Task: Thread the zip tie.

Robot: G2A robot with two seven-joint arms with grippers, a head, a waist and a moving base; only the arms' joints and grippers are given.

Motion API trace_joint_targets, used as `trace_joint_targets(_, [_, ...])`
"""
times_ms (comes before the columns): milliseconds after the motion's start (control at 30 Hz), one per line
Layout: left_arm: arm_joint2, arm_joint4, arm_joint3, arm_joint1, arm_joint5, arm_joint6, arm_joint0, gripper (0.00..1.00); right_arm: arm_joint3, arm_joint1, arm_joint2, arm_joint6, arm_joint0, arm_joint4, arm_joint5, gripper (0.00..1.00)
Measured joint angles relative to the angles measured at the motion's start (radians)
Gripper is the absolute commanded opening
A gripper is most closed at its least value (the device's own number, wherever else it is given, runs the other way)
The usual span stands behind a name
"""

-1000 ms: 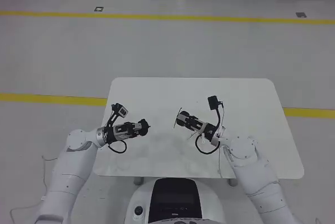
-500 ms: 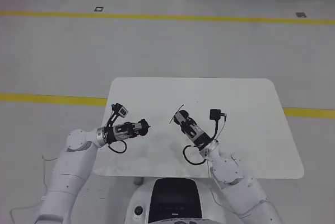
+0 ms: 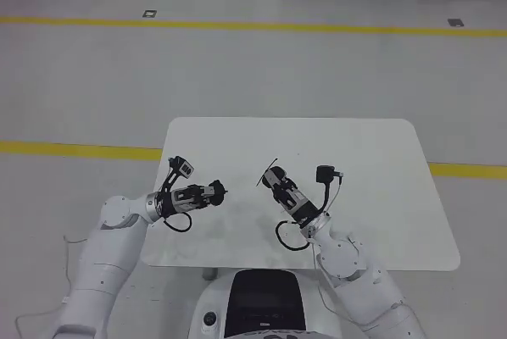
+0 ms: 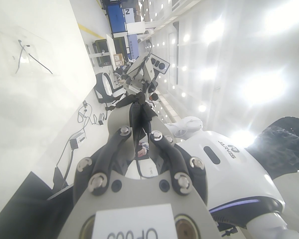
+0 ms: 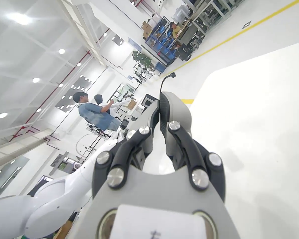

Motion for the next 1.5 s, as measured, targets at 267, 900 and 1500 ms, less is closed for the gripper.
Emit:
trace_joint_targets(267, [0.042, 0.012, -0.002, -0.001, 0.003, 0.069, 0.012, 0.0, 0.0, 0.0, 0.0, 0.0, 0.0, 0.0, 0.0, 0.0])
trace_joint_targets(900, [0.131, 0.043, -0.041, -0.029, 0.0, 0.186, -0.015, 0.0, 0.0, 0.0, 0.0, 0.0, 0.0, 0.0, 0.0, 0.0])
trace_joint_targets(1500, [0.209, 0.031, -0.051, -0.033, 0.008, 0.269, -0.039, 0.0, -0.108, 0.021, 0.069, -0.049, -0.07, -0.159, 0.006, 0.0])
